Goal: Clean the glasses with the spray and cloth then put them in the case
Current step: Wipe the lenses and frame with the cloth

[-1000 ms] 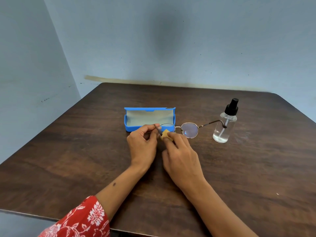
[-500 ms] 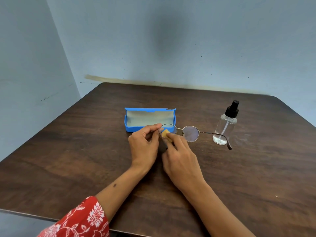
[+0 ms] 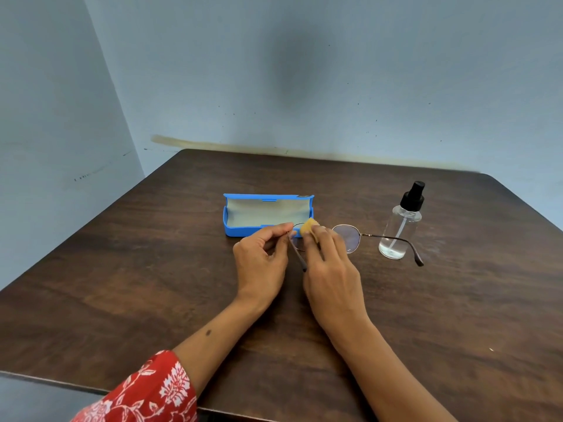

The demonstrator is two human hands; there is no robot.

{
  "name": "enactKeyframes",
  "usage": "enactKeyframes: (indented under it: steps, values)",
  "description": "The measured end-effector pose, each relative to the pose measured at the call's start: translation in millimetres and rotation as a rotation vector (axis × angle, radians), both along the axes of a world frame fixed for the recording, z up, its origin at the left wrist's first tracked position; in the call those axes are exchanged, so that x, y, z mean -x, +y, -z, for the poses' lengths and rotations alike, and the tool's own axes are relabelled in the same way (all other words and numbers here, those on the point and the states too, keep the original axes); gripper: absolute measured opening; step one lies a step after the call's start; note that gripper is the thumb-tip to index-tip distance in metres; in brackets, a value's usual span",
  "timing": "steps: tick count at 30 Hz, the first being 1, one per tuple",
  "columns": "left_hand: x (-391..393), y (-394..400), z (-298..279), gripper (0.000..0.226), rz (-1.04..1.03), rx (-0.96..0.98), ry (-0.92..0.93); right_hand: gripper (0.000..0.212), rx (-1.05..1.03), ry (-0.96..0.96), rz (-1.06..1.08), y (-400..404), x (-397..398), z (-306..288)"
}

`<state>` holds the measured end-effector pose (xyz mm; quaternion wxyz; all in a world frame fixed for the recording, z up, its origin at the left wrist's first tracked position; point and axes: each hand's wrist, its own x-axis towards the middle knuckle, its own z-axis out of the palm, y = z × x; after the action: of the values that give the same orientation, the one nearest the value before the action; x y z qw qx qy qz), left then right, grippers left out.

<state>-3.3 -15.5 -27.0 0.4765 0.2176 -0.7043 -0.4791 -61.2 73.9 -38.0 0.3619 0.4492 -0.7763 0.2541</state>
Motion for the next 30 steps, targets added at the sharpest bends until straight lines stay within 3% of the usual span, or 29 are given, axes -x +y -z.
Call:
enactKeyframes:
  steps: [6,12,17,22,27,30]
  values:
    - [0,-2,2,0.018,0.003,-0.025,0.028,0.036,-0.043,0.036,-0.088,-2,-2,4]
    - [1,-1,2,0.023,-0.001,0.023,-0.002,0.032,-0.021,-0.002,0.052,-1,6,0]
    - [2,-1,2,0.018,-0.003,-0.031,0.017,0.033,-0.016,0.024,-0.079,-4,-3,4]
    - [2,-1,2,0.021,-0.033,0.033,-0.014,0.034,-0.013,-0.02,0.067,-6,3,2]
    - [-1,-2,-1,0.017,-0.046,0.048,-0.022,0.037,-0.031,-0.012,-0.077,-4,-6,2]
    - [-1,1,-3,0.018,-0.033,0.056,-0.019,0.032,-0.012,-0.044,-0.019,-5,-1,1]
